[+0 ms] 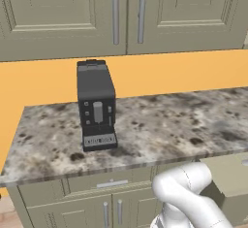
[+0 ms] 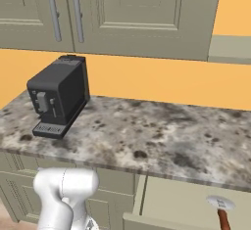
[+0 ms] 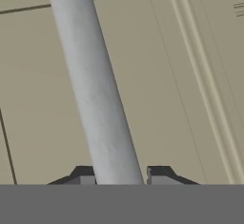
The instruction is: Take the pizza cutter from the drawer on the right and place it on the dining counter for cutting.
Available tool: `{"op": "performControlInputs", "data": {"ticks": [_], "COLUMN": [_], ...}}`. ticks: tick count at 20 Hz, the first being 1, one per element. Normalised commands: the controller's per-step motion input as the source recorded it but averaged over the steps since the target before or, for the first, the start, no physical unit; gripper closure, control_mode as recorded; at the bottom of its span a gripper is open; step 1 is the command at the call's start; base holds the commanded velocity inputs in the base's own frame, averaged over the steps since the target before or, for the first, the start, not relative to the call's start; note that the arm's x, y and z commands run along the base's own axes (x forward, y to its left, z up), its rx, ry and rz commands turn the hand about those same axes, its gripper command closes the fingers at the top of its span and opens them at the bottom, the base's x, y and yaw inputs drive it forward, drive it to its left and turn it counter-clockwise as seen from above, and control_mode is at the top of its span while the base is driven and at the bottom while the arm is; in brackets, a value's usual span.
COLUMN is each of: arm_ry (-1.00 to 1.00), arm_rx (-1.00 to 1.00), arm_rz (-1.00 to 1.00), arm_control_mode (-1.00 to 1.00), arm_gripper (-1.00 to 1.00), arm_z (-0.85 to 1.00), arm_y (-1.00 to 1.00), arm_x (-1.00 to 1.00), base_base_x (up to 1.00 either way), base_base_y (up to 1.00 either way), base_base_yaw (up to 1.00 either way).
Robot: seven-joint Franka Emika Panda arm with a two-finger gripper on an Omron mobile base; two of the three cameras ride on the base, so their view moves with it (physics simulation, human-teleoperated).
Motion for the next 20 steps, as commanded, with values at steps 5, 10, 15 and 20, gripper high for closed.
{"op": "performControlInputs", "data": {"ticks": [5,10,15,20], "arm_ry": [0.00,0.00,0.00,0.00], "arm_rx": [0.00,0.00,0.00,0.00], "arm_rz": [0.00,0.00,0.00,-0.01], "arm_control_mode": [-1.00,-1.00,-1.00,-1.00], "arm_gripper": [1.00,-1.00,-1.00,-1.00], "arm_z": [-0.01,0.00,0.05,0.48], "arm_y": [-0.33,-0.03,-0.18,-0.21], "arm_x": [-0.38,-0.03,-0.42,-0.70], "base_base_x": [0.00,0.00,0.00,0.00], "base_base_y": [0.00,0.00,0.00,0.00], "base_base_yaw": [0.00,0.00,0.00,0.00]}}
